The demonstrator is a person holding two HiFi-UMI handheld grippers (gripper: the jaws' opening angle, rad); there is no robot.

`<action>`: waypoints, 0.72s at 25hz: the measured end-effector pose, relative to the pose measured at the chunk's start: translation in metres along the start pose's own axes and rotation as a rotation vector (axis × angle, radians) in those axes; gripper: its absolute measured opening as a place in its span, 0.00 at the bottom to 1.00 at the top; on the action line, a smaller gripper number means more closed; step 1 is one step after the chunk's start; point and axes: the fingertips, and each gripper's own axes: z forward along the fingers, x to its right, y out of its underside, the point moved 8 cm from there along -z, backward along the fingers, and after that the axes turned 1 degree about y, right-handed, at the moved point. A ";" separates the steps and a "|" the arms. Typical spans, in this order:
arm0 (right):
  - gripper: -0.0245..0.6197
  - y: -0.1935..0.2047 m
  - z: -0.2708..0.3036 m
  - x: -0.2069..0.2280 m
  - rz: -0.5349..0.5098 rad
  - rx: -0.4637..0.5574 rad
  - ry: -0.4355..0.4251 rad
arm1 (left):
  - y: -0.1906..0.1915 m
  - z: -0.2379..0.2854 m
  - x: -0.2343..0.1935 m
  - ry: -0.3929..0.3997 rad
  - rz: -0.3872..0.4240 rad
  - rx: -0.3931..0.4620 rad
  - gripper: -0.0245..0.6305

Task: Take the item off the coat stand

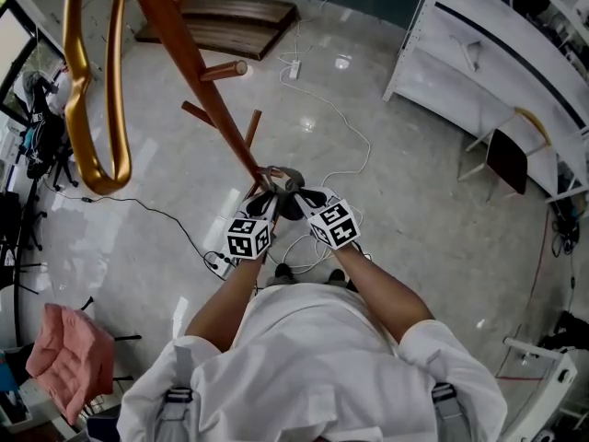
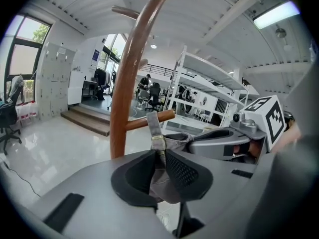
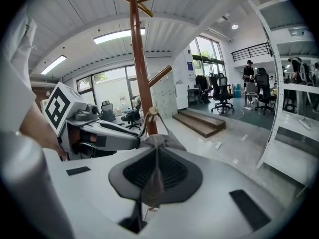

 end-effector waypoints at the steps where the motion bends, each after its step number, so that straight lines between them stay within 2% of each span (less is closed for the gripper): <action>1: 0.09 0.000 -0.003 0.000 0.003 0.005 0.003 | -0.001 0.000 0.002 0.005 0.002 0.004 0.15; 18: 0.09 -0.006 -0.060 0.012 0.045 0.074 0.075 | -0.022 0.005 0.050 0.109 0.039 0.050 0.11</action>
